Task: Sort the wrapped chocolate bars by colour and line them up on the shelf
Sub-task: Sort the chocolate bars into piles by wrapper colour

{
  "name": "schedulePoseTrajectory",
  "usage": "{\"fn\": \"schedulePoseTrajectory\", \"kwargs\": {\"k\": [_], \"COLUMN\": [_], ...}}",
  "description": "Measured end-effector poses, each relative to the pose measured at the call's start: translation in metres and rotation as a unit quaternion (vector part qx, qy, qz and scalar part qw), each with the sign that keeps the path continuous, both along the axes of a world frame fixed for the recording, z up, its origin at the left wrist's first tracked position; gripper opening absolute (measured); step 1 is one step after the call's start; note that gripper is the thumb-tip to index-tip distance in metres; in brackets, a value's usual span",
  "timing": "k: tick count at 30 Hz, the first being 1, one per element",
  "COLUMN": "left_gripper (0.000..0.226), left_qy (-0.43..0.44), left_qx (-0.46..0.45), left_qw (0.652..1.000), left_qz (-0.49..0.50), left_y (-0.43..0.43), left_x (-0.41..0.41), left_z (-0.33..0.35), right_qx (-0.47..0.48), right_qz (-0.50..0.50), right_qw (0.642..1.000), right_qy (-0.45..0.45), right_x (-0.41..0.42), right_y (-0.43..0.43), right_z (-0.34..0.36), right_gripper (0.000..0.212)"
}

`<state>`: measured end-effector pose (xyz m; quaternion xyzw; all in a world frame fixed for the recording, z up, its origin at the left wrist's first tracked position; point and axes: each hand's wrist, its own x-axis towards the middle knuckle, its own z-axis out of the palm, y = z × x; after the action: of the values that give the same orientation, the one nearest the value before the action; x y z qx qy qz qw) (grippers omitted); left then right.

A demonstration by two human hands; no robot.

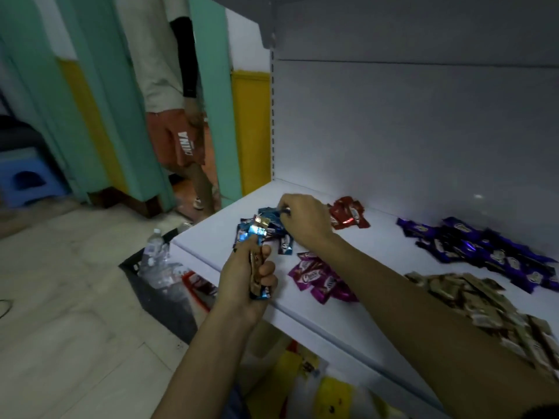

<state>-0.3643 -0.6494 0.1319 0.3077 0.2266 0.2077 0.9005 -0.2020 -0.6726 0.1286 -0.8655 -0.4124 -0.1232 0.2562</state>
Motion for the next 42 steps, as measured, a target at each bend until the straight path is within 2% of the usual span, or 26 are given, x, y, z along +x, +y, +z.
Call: {"fn": "schedulePoseTrajectory", "kwargs": {"k": [2,5,7,8,10,12,13,16,20,23,25,29,31,33,35,37,40,42], "left_gripper": [0.016,0.014,0.017,0.018,0.018,0.017,0.017,0.02,0.013,0.018,0.018,0.009,0.009,0.012,0.019,0.019,0.019,0.019], "left_qy": [-0.009,-0.019,-0.023,-0.025,-0.027,-0.029,-0.026,-0.01,-0.014,-0.051,-0.053,-0.04,-0.039,-0.028,0.002,0.025,-0.009,-0.033], "left_qx": [0.006,0.005,0.007,0.01,0.013,0.02,0.026,0.042,0.034,0.015,0.034,0.097,0.104,0.137,0.237,0.343,0.425,0.452], "left_qw": [1.0,1.0,1.0,1.0,0.999,0.999,0.998,0.997,0.998,0.998,0.998,0.994,0.994,0.99,0.972,0.938,0.902,0.888], "left_qz": [0.004,0.005,0.004,-0.001,-0.016,-0.035,-0.045,-0.06,-0.044,-0.033,-0.014,-0.005,-0.008,-0.004,0.009,0.032,0.079,0.082], "left_y": [0.011,0.021,0.022,0.022,0.022,0.022,0.022,0.023,0.034,0.037,0.034,0.028,0.029,0.028,0.02,0.008,-0.009,-0.028], "left_x": [-0.009,-0.011,-0.007,-0.004,0.004,0.014,0.018,0.03,0.037,0.038,0.038,0.036,0.036,0.035,0.033,0.031,0.029,0.032], "left_z": [-0.005,-0.01,-0.011,-0.011,-0.01,-0.009,-0.009,-0.011,-0.02,-0.024,-0.024,-0.025,-0.024,-0.024,-0.025,-0.027,-0.022,-0.013], "right_qx": [-0.048,-0.053,-0.022,0.024,0.117,0.143,0.144,0.209,0.352,0.369,0.369,0.385,0.385,0.35,0.294,0.263,0.249,0.238], "right_qz": [0.02,0.03,0.032,0.039,0.068,0.11,0.117,0.059,-0.034,-0.045,-0.042,-0.039,-0.041,-0.044,-0.031,-0.008,-0.011,-0.051], "right_qw": [0.999,0.998,0.998,0.995,0.963,0.915,0.903,0.877,0.808,0.789,0.783,0.797,0.824,0.875,0.926,0.954,0.968,0.969], "right_qy": [0.009,0.036,0.053,0.09,0.234,0.361,0.389,0.428,0.471,0.489,0.499,0.463,0.413,0.332,0.235,0.144,0.004,-0.034], "right_x": [-0.001,0.001,0.0,-0.004,-0.017,-0.026,-0.028,-0.019,0.005,0.012,0.01,0.005,0.004,0.003,-0.004,-0.016,-0.032,-0.04], "right_y": [0.005,0.005,0.003,0.001,-0.005,-0.014,-0.017,-0.025,-0.035,-0.038,-0.036,-0.031,-0.034,-0.046,-0.069,-0.101,-0.151,-0.183], "right_z": [-0.006,-0.004,0.001,0.006,0.018,0.028,0.031,0.034,0.033,0.025,0.018,0.01,0.011,0.013,0.015,0.014,0.009,0.003], "right_gripper": [0.019,0.025,0.03,0.034,0.046,0.035,0.026,0.015,0.015,0.004,0.002,0.004,0.008,0.009,0.012,0.017,0.022,0.022]}}
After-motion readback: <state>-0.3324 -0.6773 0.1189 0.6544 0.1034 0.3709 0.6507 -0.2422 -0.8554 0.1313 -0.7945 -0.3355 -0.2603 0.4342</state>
